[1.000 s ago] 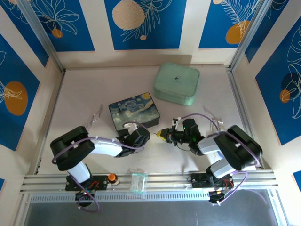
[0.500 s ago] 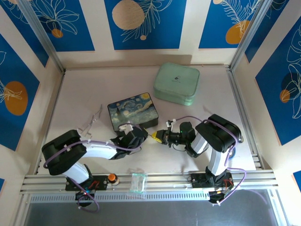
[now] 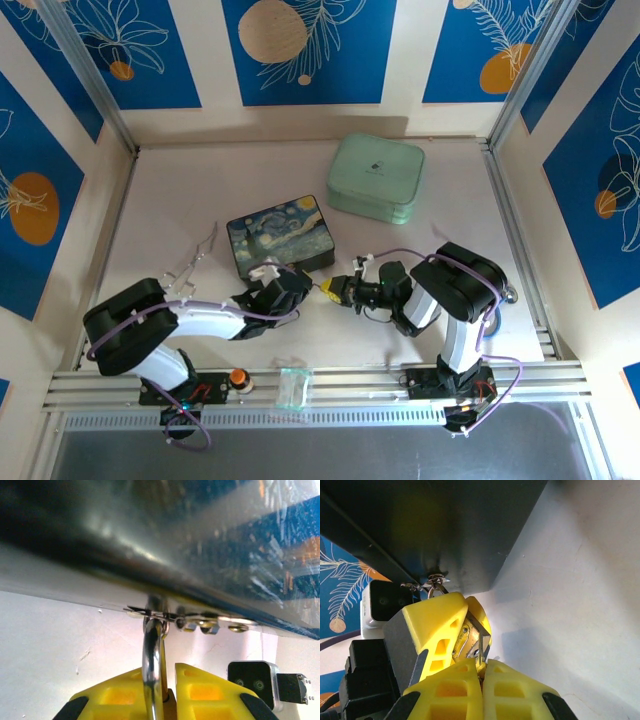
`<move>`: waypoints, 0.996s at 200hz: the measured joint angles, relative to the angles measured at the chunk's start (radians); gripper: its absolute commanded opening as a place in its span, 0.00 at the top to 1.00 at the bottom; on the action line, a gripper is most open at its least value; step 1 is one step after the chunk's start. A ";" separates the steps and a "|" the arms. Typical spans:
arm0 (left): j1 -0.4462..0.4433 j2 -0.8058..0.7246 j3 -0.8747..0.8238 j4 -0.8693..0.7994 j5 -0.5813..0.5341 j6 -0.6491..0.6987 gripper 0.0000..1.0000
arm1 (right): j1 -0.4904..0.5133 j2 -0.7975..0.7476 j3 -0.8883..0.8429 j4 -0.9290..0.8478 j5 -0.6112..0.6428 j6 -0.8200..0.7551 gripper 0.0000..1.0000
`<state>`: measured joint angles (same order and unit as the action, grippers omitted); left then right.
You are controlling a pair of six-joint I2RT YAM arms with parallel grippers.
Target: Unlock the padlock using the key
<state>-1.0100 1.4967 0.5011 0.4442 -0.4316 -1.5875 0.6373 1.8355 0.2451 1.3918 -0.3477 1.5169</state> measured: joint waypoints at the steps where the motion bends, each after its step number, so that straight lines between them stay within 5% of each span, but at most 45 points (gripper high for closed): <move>1: 0.000 0.000 0.000 -0.001 0.000 -0.002 1.00 | 0.001 -0.001 0.000 0.000 0.001 0.003 1.00; 199: 0.000 -0.051 0.016 0.016 -0.071 -0.126 1.00 | 0.047 -0.086 -0.011 0.004 0.113 0.183 1.00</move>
<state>-1.0096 1.4452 0.5171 0.4599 -0.5030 -1.7134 0.6846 1.7496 0.2340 1.3960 -0.2352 1.7000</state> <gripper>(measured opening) 0.131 0.041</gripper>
